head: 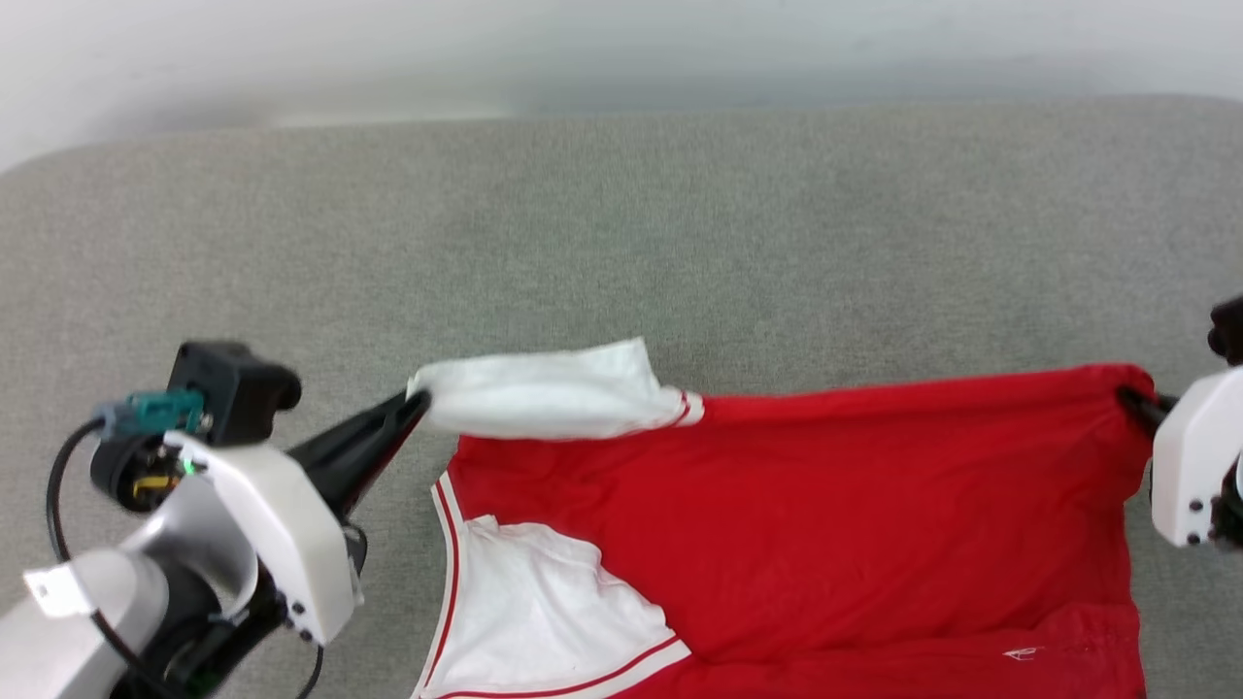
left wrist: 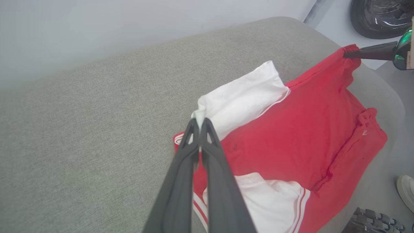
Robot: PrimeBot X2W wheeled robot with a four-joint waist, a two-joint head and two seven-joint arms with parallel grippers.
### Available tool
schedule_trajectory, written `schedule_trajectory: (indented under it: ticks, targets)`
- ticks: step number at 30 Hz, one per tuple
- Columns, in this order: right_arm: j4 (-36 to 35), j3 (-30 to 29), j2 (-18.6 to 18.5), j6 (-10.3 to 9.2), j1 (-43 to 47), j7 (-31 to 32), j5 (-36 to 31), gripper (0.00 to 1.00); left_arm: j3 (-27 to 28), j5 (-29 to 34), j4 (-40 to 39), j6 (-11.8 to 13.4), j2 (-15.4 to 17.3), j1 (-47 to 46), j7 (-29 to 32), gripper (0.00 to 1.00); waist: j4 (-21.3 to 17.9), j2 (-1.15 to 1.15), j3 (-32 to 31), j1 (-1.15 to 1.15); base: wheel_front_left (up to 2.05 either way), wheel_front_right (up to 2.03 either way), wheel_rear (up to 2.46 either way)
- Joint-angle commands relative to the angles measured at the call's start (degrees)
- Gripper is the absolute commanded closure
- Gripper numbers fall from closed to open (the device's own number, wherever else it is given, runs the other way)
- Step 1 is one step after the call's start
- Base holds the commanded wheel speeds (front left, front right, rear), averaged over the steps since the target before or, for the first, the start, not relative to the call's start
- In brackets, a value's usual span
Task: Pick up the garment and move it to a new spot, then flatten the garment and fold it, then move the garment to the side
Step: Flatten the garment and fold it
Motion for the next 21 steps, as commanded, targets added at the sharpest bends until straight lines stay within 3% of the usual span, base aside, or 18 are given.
schedule_trajectory:
  ticks: [1, 12, 21]
  targets:
    - [-1.9, -1.0, 0.4, -0.02, 2.8, -0.6, 0.3, 1.00, 0.2, -0.5, -0.6, 0.8, 0.5, 2.4, -0.7, 1.00, -0.1, 0.00, -2.1, 0.00, 0.00, 0.00, 0.00]
    - [-12.7, -5.9, 2.3, -0.02, 21.4, 0.7, 1.3, 1.00, -2.0, -3.2, -2.6, 4.4, 3.5, 17.2, -3.1, 1.00, 0.0, 0.00, -4.6, 0.00, 0.00, 0.00, 0.00]
    - [-12.6, -3.6, -0.4, -0.02, 26.9, 0.9, 0.8, 1.00, -6.0, -3.0, 1.2, 3.1, 2.5, 21.1, -2.1, 1.00, -0.2, 0.00, -4.4, 0.00, 0.00, 0.00, 0.00]
